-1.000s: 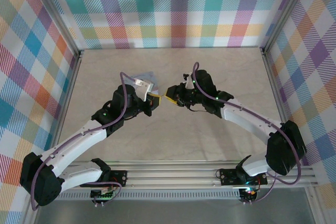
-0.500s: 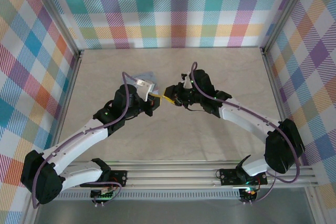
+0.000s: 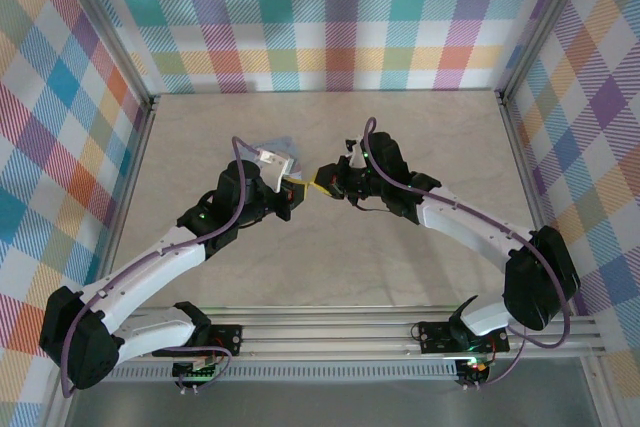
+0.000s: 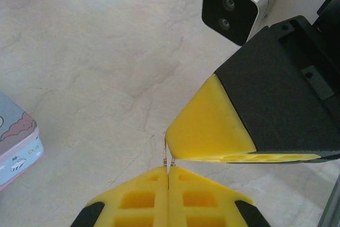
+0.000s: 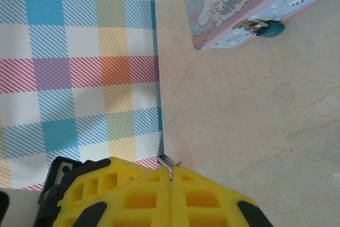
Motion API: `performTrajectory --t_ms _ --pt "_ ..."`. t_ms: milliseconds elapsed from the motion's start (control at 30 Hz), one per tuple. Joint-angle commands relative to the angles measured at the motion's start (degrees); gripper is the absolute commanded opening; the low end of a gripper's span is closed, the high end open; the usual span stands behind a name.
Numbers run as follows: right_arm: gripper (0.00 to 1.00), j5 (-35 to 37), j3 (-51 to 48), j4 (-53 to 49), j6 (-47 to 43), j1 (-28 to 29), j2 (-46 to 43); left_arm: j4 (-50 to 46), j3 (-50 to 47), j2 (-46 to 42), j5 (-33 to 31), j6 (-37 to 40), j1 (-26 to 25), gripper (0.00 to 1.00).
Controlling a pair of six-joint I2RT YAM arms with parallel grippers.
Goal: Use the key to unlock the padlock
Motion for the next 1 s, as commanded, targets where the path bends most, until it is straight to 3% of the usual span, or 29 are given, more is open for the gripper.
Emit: performTrajectory --t_ms 0,67,100,200,333,633,967 --pt "0.00 1.19 1.78 -1.79 -3.32 0.68 -0.71 -1.25 1.89 0.23 1.73 0.48 -0.54 0.22" --pt "0.00 2.51 4.02 -7.09 -8.59 0.68 -0.83 -2.36 1.93 0.53 0.82 -0.38 -0.46 0.43" --pt "0.00 3.58 6.14 -11.51 -12.52 0.60 -0.66 -2.79 1.69 0.54 0.35 -0.90 -0.37 0.49" --pt "0.00 7.63 13.36 -26.21 -23.29 0.55 1.32 -2.80 0.30 -0.40 0.05 -3.28 0.59 0.55" --pt "0.00 8.72 17.16 -33.36 -29.16 0.57 2.73 0.25 -1.84 -1.50 4.79 -7.07 3.24 0.55" --pt "0.00 8.76 15.28 -30.04 -26.89 0.59 -0.03 19.36 -7.08 -0.13 20.59 -16.45 7.53 0.49" --pt "0.00 9.27 13.47 -28.41 -25.55 0.58 -1.89 27.94 -5.96 5.77 27.24 -23.09 8.15 0.42"
